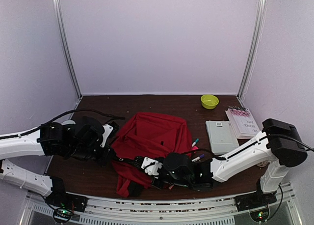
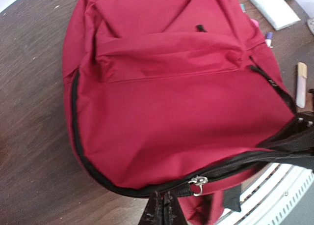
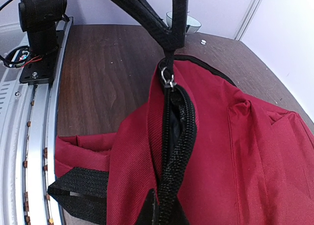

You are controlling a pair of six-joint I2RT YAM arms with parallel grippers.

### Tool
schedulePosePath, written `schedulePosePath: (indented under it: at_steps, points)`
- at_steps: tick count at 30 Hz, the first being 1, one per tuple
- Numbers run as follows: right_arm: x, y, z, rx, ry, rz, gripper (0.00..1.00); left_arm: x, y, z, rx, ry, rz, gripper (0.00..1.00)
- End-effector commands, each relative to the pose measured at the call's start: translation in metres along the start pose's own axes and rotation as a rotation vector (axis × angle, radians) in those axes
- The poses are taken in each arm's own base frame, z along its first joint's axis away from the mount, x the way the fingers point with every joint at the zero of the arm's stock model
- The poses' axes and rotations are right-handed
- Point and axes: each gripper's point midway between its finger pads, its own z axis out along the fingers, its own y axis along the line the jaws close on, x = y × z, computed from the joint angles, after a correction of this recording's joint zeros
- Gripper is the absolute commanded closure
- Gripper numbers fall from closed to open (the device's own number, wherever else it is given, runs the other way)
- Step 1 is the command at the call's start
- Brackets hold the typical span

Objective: Pack the student bag
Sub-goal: Unzip the largest pocket of the student bag.

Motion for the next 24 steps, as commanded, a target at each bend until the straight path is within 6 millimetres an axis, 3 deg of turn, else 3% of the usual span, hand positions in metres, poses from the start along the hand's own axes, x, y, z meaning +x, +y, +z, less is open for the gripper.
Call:
schedulePosePath:
  at_steps: [1,8,11,17,24]
  points:
    - [0.005,0.003,-0.018,-0.032,-0.018,0.002,1.0,-0.012,0.027,-0.007,-0.106,-0.018,-0.06,1.0]
    - [0.01,0.006,-0.024,-0.05,-0.021,0.011,1.0,-0.006,0.085,-0.014,-0.272,0.01,-0.181,1.0]
    - [0.01,0.005,-0.027,-0.053,-0.024,0.016,1.0,-0.005,0.099,-0.014,-0.315,0.009,-0.218,1.0]
    - [0.011,0.0,-0.03,-0.026,-0.016,0.018,1.0,-0.021,0.071,-0.006,-0.15,-0.046,-0.172,1.0]
    - [-0.002,-0.008,-0.029,0.012,-0.033,0.04,0.85,-0.03,0.049,-0.005,-0.024,-0.068,-0.124,1.0]
